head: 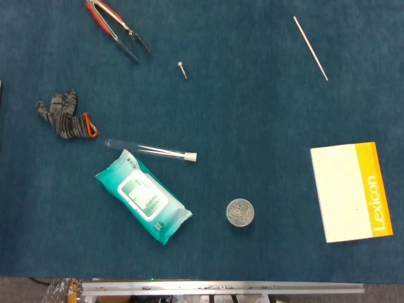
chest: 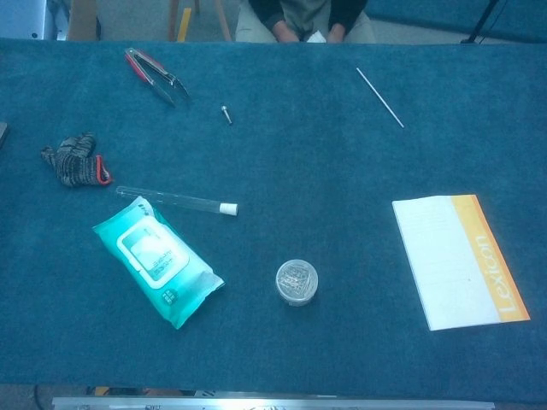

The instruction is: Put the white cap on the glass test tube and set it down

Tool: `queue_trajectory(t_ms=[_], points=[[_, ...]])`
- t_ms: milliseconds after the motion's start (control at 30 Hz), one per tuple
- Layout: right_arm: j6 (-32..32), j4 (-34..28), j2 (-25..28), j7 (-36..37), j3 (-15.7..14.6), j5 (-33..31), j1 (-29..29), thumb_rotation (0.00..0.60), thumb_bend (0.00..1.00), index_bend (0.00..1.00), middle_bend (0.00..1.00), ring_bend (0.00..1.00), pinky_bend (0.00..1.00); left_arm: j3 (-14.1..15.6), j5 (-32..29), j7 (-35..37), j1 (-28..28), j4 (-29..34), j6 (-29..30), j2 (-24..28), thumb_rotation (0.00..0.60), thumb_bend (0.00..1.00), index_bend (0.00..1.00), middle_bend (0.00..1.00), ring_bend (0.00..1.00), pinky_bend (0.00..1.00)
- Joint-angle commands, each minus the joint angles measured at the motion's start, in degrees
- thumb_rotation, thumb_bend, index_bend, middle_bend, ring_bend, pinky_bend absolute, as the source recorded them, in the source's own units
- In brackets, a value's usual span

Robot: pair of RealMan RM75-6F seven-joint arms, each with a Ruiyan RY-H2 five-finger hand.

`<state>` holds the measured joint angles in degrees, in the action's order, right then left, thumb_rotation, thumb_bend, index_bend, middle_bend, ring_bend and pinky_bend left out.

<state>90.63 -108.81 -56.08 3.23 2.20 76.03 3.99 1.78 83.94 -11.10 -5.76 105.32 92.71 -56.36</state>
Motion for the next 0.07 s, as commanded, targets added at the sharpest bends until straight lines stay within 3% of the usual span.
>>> queue_trajectory(t_ms=[33,67], points=[[-0.1,0.1,-0.3,-0.1,0.4,0.1,-0.2,0.600,0.33,0.46,0.24,0.06,0.17,-0.4,-0.1,0.4,0.3,-0.2,0.0,-0.3,0.542,0.33,0.22,0.13,0.00,0.14],[-0.2,0.1,-0.4,-0.1,0.6,0.1,-0.2,0.600,0.33,0.46,0.24,0.06,0.18,-0.5,-0.1,0.5,0.4,-0.3,-0.1,-0.4,0.546,0.33,0.22,0.13,0.00,0.14]])
